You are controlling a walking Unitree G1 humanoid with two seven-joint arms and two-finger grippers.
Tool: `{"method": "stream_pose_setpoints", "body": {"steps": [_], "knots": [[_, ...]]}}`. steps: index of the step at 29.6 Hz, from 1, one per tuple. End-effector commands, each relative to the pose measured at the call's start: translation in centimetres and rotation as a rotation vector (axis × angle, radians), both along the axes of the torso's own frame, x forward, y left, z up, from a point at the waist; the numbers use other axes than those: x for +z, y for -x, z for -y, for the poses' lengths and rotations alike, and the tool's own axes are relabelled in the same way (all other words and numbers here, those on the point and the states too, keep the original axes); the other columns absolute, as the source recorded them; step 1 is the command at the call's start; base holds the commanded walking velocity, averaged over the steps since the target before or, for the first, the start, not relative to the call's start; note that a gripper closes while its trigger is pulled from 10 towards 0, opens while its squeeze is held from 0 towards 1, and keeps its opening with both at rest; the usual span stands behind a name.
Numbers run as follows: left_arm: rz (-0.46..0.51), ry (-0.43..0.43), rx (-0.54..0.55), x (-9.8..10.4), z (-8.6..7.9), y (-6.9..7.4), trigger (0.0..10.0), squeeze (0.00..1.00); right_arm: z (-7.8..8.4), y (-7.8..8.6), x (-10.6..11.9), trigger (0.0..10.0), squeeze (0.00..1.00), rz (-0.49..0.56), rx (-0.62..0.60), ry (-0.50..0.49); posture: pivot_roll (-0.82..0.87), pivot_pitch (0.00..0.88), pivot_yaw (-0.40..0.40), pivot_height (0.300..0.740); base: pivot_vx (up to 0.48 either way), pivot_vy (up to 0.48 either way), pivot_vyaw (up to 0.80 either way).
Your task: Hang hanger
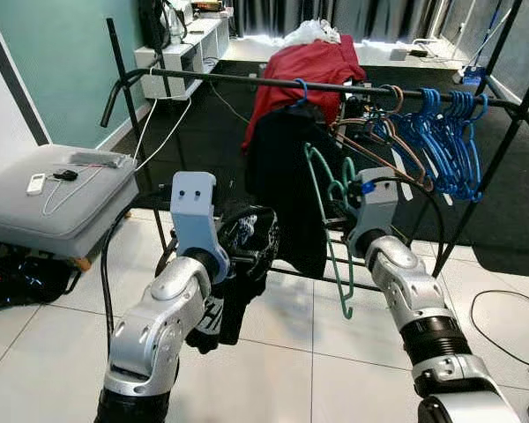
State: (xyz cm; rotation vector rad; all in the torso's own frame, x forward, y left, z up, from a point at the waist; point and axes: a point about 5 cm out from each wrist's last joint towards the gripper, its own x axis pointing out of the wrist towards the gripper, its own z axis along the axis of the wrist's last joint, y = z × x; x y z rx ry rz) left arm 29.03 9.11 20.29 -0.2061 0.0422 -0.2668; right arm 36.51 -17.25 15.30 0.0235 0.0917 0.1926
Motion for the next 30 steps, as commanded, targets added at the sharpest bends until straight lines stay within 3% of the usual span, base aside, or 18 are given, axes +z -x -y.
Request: {"method": "stream_pose_setpoints", "body": {"steps": [1, 8, 23, 30], "knots": [[0.030, 0.001, -0.016, 0.8, 0.1, 0.1, 10.0, 0.00, 0.1, 0.1, 0.1, 10.0, 0.00, 0.022, -0.008, -0.023, 0.21, 0.000, 0.008, 0.740, 0.000, 0.000, 0.00], [0.036, -0.003, -0.008, 1.3, -0.1, -0.1, 10.0, 0.00, 1.1, -0.1, -0.1, 10.0, 0.00, 0.030, -0.051, -0.039, 0.21, 0.000, 0.008, 0.740, 0.000, 0.000, 0.00], [0.043, -0.021, 0.013, 1.4, -0.8, -0.2, 10.0, 0.00, -0.2, -1.0, 0.3, 10.0, 0.00, 0.037, -0.017, -0.033, 0.23, 0.000, -0.003, 0.740, 0.000, 0.000, 0.00], [0.034, -0.013, -0.022, 1.2, -0.1, -0.3, 10.0, 0.00, 1.3, -0.4, 0.3, 10.0, 0.00, 0.044, -0.054, -0.023, 0.18, 0.000, 0.026, 0.740, 0.000, 0.000, 0.00]]}}
